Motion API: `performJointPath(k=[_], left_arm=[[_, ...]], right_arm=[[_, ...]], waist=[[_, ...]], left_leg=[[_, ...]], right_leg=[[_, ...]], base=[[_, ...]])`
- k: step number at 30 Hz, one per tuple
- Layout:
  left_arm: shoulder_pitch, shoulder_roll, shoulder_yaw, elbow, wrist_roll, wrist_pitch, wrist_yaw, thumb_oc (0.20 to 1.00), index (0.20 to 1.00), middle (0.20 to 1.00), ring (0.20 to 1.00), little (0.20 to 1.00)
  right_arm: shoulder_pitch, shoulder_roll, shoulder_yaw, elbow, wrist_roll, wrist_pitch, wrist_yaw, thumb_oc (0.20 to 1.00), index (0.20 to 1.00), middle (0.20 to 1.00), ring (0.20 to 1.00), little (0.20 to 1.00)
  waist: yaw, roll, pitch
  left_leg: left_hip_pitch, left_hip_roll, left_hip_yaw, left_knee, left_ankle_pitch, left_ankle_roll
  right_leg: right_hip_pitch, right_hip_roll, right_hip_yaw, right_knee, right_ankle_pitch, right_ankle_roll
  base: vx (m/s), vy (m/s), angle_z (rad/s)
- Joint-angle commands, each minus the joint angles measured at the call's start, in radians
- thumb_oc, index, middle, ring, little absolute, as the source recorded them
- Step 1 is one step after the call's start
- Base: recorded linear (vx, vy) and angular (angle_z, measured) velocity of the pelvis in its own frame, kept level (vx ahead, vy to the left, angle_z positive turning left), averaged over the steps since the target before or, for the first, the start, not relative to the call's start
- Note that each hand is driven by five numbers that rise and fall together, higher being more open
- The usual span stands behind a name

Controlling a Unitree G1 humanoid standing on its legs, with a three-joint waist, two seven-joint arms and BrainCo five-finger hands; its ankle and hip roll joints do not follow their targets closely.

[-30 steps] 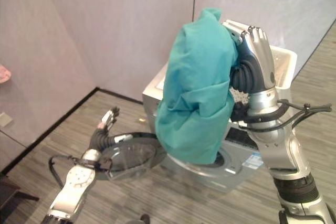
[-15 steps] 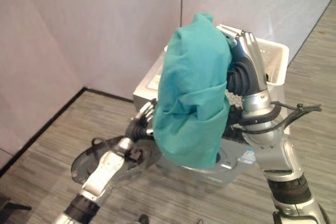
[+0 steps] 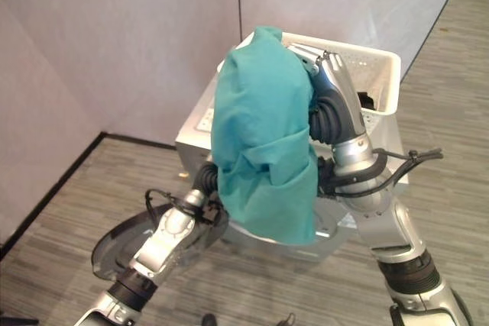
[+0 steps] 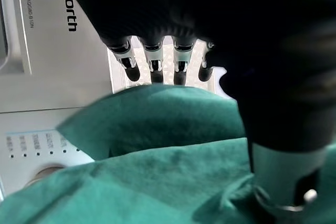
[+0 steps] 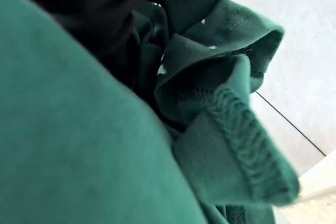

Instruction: Grab the laundry basket,head to the washer,open it,put in the laundry and shut it.

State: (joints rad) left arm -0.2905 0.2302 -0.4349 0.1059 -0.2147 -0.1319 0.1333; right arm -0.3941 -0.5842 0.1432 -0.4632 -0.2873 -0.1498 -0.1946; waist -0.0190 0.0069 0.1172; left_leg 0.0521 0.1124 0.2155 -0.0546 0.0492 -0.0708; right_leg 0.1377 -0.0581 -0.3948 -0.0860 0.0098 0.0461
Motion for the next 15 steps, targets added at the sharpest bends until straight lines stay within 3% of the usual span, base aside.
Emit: performJointPath(k=[1, 9, 15], left_arm=[[-0.129, 0.002, -0.013, 0.038, 0.061, -0.065, 0.034, 1.0, 1.0, 1.0, 1.0, 1.0], [-0.231, -0.015, -0.051, 0.028, 0.095, -0.076, 0.065, 1.0, 1.0, 1.0, 1.0, 1.0], [-0.367, -0.073, -0.09, 0.072, 0.054, -0.071, 0.11, 1.0, 1.0, 1.0, 1.0, 1.0]], right_arm=[[-0.064, 0.03, -0.012, -0.049, 0.047, -0.029, -0.025, 0.2, 0.2, 0.2, 0.2, 0.2], [-0.074, 0.059, 0.028, -0.043, 0.068, -0.034, -0.026, 0.2, 0.2, 0.2, 0.2, 0.2], [-0.089, 0.109, 0.096, -0.028, 0.116, -0.029, -0.031, 0.2, 0.2, 0.2, 0.2, 0.2]], waist=[[-0.021, -0.035, -0.042], [-0.032, -0.039, -0.039], [-0.062, -0.034, -0.03]], left_leg=[[-0.086, 0.02, 0.086, 0.009, 0.01, 0.004], [-0.087, 0.021, 0.093, 0.007, 0.012, 0.001], [-0.081, 0.021, 0.115, -0.001, 0.013, 0.003]], right_leg=[[0.08, 0.004, 0.03, 0.007, -0.178, 0.0], [0.077, 0.009, 0.03, 0.005, -0.176, 0.0], [0.064, 0.008, 0.041, 0.011, -0.173, 0.004]], base=[[0.0, 0.0, 0.0], [0.0, 0.0, 0.0], [0.0, -0.003, -0.03]])
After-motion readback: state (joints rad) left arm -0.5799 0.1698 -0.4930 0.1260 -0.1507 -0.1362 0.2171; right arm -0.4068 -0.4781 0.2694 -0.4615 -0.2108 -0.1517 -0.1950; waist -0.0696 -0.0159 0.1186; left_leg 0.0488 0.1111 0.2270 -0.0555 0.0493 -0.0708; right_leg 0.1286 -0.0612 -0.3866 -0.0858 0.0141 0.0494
